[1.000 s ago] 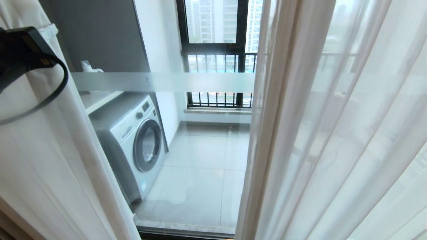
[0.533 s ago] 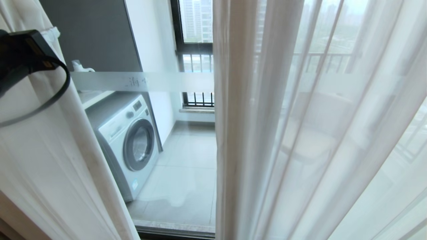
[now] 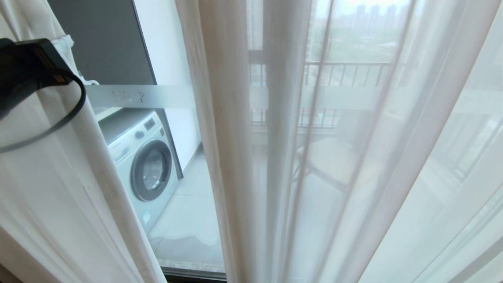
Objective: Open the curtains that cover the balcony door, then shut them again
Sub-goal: Close the inner curtains on both sides
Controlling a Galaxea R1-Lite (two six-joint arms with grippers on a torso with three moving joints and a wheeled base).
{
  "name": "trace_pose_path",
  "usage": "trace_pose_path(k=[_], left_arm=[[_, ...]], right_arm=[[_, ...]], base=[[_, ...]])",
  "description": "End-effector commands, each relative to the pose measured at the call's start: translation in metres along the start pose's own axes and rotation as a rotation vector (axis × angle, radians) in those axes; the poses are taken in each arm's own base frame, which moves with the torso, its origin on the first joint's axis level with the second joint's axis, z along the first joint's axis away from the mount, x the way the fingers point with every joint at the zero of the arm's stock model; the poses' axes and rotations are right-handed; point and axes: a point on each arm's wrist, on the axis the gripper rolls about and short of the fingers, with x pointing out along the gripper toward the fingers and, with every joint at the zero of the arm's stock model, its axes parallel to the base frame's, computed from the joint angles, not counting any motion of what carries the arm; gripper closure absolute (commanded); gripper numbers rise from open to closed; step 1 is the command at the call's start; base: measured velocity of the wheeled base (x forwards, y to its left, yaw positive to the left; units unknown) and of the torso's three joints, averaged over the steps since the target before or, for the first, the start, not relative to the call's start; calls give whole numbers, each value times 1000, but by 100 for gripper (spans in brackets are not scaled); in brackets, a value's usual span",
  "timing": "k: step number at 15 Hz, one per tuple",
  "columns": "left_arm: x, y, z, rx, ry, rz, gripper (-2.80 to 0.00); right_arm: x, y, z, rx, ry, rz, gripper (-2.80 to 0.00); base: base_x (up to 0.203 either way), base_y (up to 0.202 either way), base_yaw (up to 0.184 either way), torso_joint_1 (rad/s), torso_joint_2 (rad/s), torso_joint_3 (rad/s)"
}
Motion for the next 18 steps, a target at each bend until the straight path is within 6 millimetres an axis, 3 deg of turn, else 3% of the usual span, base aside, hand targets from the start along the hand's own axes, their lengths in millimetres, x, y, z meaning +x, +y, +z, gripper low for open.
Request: trace_pose_path(k=[1, 9, 15, 18], left_arm=[[0, 0, 0, -1, -2, 0, 0], [-2, 0, 5, -3, -21, -2, 0], [-8, 0, 15, -9, -60, 3, 0], [-14, 0, 30, -14, -108, -3, 0]], right_arm=[[0, 0, 0, 0, 0, 0, 0], [0, 0, 0, 0, 0, 0, 0], [0, 0, 0, 0, 0, 0, 0], [0, 0, 0, 0, 0, 0, 0]], base=[[0, -189, 0, -2, -2, 2], [0, -174, 0, 1, 1, 3], [0, 0, 0, 0, 0, 0], [0, 0, 0, 0, 0, 0]])
